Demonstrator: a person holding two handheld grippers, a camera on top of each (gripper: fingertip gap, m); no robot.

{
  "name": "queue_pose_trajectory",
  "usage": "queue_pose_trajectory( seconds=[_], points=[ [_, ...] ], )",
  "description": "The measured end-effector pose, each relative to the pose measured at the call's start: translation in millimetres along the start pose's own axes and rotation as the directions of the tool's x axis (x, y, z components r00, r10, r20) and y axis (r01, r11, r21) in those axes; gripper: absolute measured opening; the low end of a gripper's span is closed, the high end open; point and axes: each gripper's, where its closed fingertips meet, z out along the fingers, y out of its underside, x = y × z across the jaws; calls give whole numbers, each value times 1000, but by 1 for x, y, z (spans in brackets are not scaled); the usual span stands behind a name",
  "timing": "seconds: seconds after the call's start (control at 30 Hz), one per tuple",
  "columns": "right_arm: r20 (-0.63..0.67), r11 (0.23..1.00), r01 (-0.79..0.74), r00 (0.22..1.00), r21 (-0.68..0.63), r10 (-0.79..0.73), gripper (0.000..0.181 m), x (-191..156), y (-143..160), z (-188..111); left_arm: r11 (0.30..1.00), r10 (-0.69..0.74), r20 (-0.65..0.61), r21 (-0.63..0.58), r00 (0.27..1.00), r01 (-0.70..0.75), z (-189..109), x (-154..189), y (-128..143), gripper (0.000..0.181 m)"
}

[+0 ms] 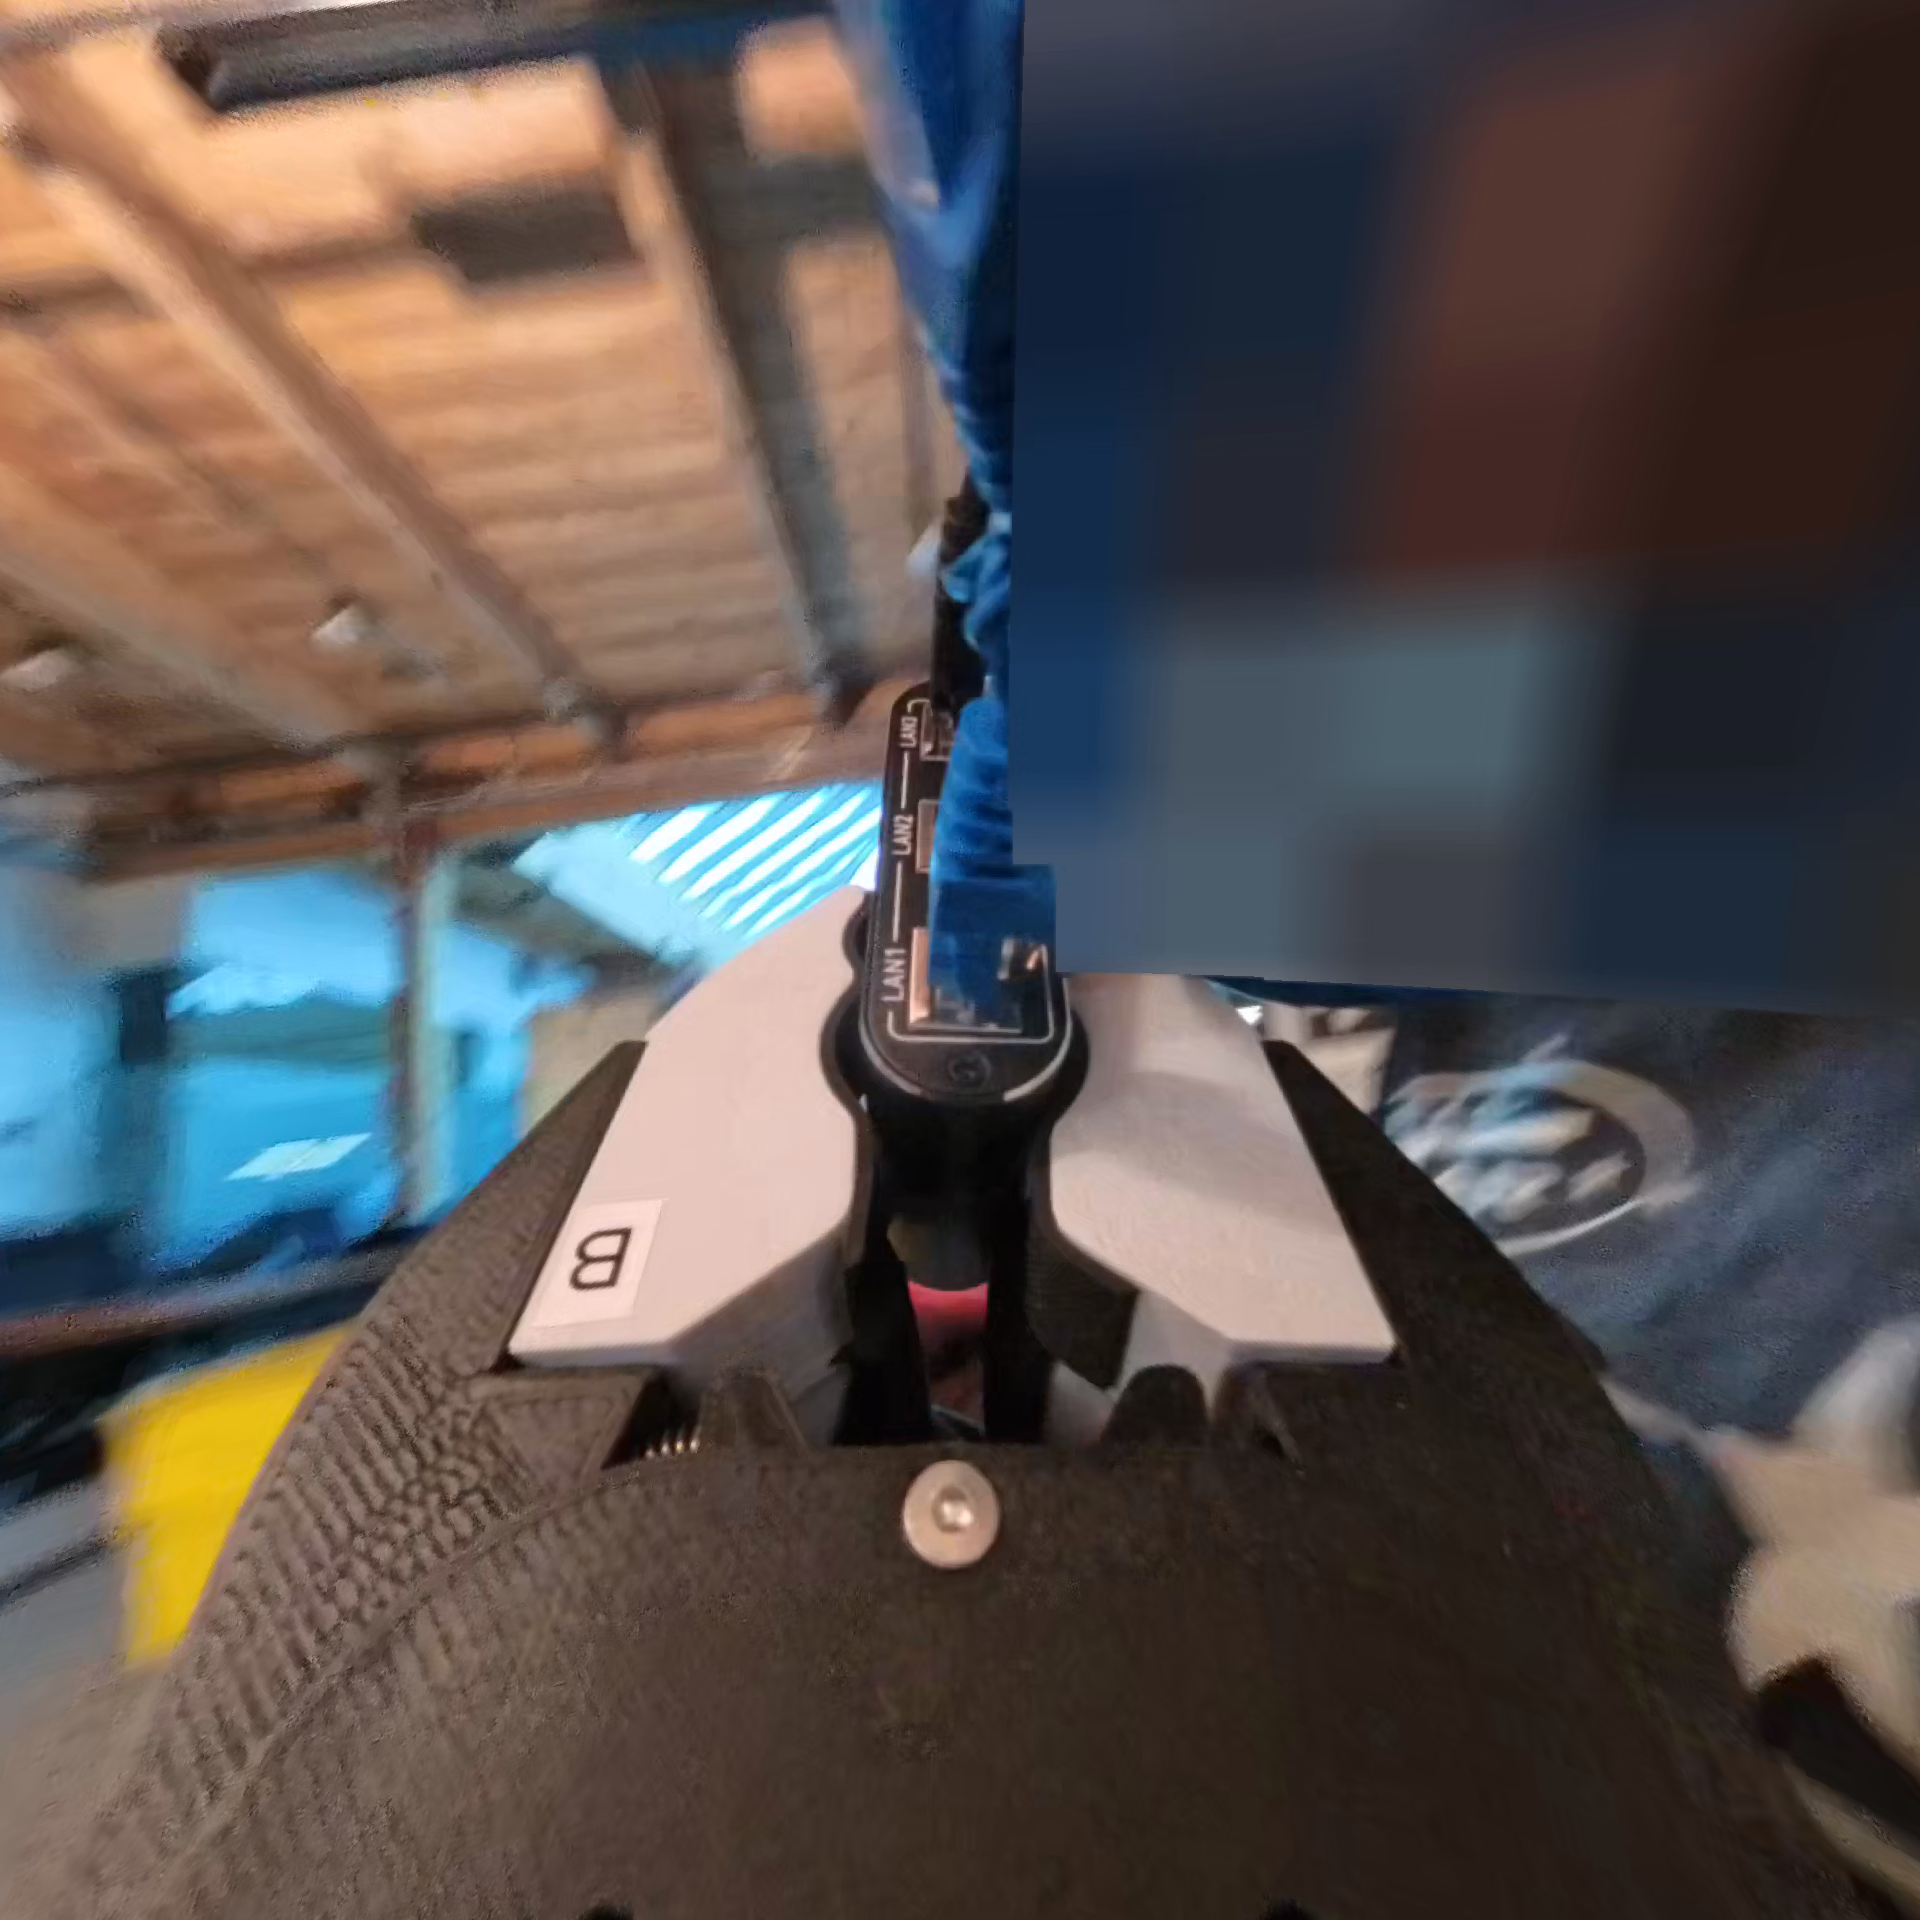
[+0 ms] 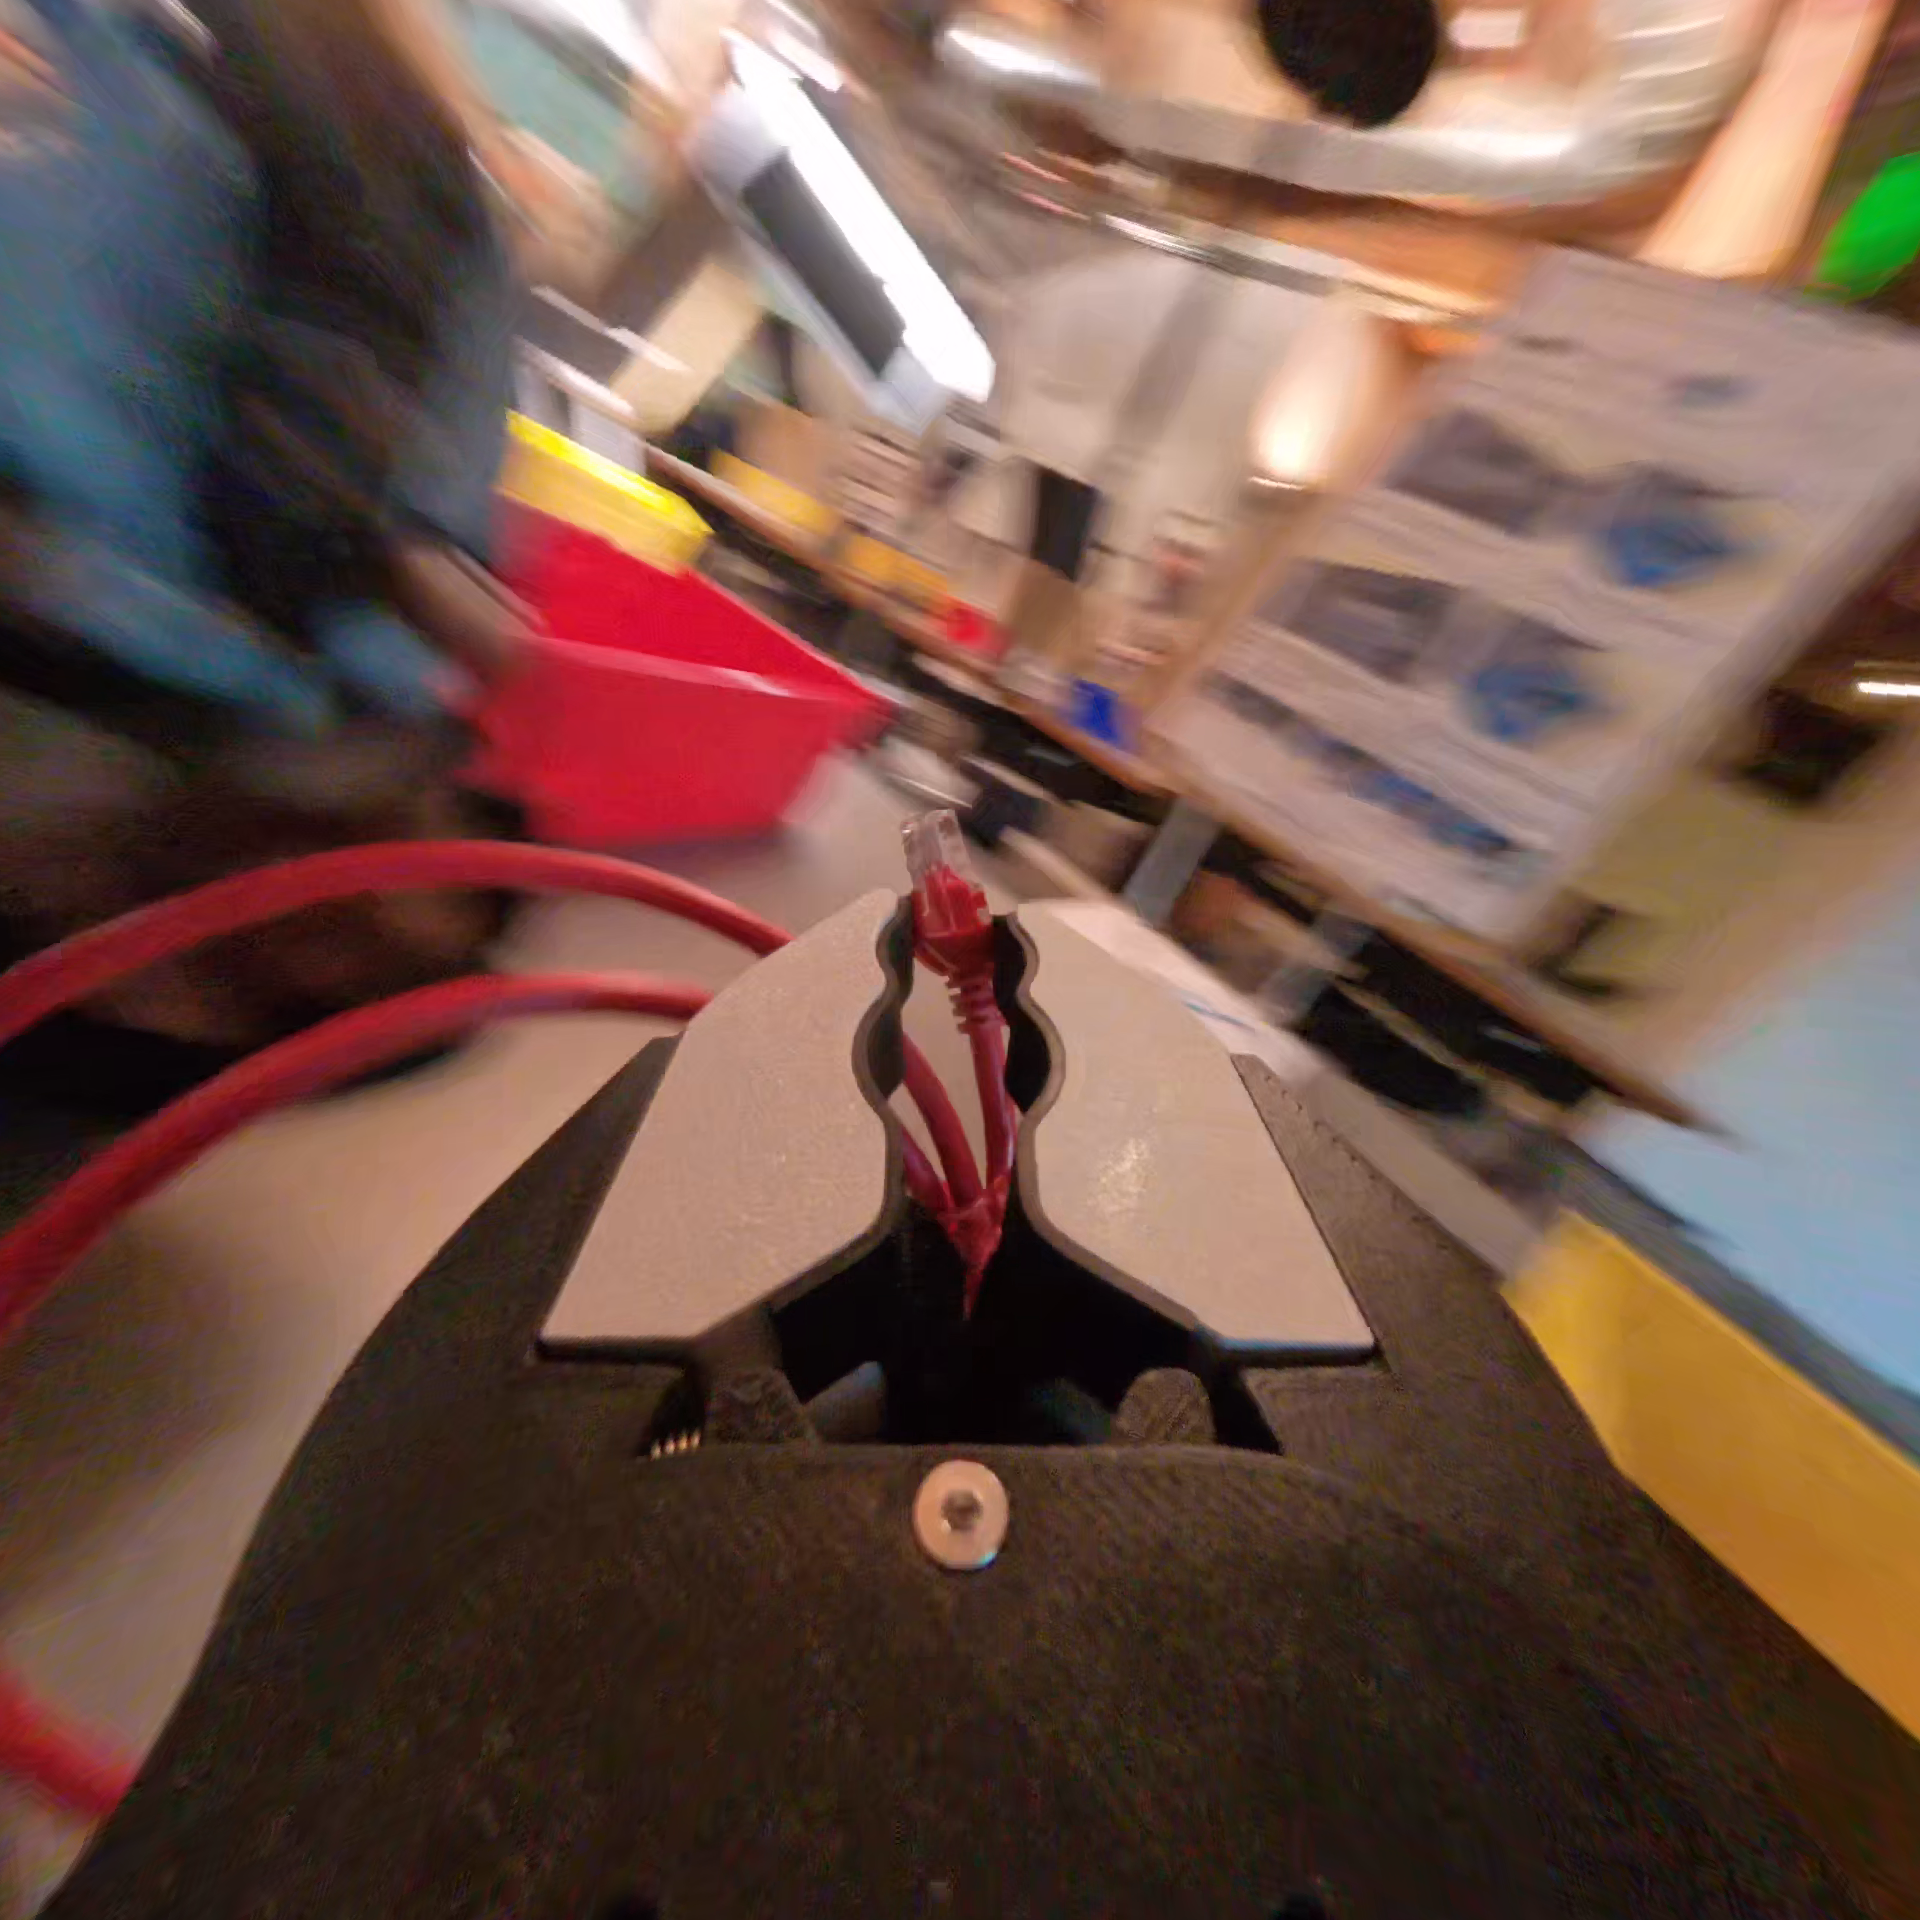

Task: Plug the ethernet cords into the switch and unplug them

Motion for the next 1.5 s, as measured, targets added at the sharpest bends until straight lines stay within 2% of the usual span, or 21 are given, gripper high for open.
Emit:
queue_pose_trajectory(
  seconds=[0.03,0.07,0.1,0.17,0.2,0.3,0.4,0.47,0.53,0.6,0.7,0.8,0.87,0.97,1.1,1.2,1.33,1.43,1.5],
  points=[
    [4,999,-42,999,11,42,14,8,7,-2,994,-47,-41,94,998,51,-1,5,-20,27],
    [111,973,-215,972,85,206,14,8,-2,-8,993,-47,7,108,999,46,-1,-3,-29,26],
    [203,928,-338,930,155,305,14,8,-21,-16,996,-7,102,85,995,-1,-5,-16,-31,27],
    [173,933,-267,958,240,229,14,17,-44,-25,997,15,235,65,972,-31,-20,-40,-36,27],
    [149,947,-227,969,228,197,14,21,-44,-26,999,26,293,32,956,-37,-26,-50,-33,27],
    [100,932,-254,967,257,236,14,44,-41,-41,990,48,321,-143,946,-2,-26,-58,-11,26],
    [14,908,-288,954,305,299,14,77,-43,-62,979,49,393,-202,918,34,-27,-69,8,27],
    [-75,918,-255,954,304,290,14,99,-46,-76,972,3,447,-213,894,104,-32,-78,22,26],
    [-205,948,-185,949,259,241,14,125,-47,-88,964,-58,482,-200,874,175,-37,-85,29,26],
    [-369,977,-89,916,192,156,14,159,-48,-102,960,-61,499,-209,865,188,-39,-88,32,26],
    [-605,998,59,795,-3,-49,14,208,-42,-116,956,5,514,-254,858,147,-41,-90,34,26],
    [-701,965,119,668,-232,-251,15,244,-16,-115,951,31,500,-282,866,128,-39,-88,37,26],
    [-711,935,122,618,-334,-335,15,258,11,-110,948,41,507,-292,861,127,-40,-89,38,26],
    [-700,909,98,606,-406,-378,15,265,51,-104,948,36,511,-289,859,132,-41,-90,39,26],
    [-709,911,96,596,-402,-376,15,269,59,-108,949,31,502,-286,864,132,-40,-88,39,26],
    [-688,906,20,643,-423,-336,15,269,79,-105,945,47,504,-303,862,126,-40,-88,41,26],
    [-630,855,-101,720,-509,-290,15,263,112,-100,938,72,499,-329,864,112,-39,-88,44,26],
    [-582,822,-122,763,-556,-280,15,258,128,-93,934,85,495,-343,865,105,-39,-87,45,26],
    [-564,831,-107,780,-546,-271,16,255,128,-89,934,84,494,-342,865,105,-39,-87,45,26]
  ],
)
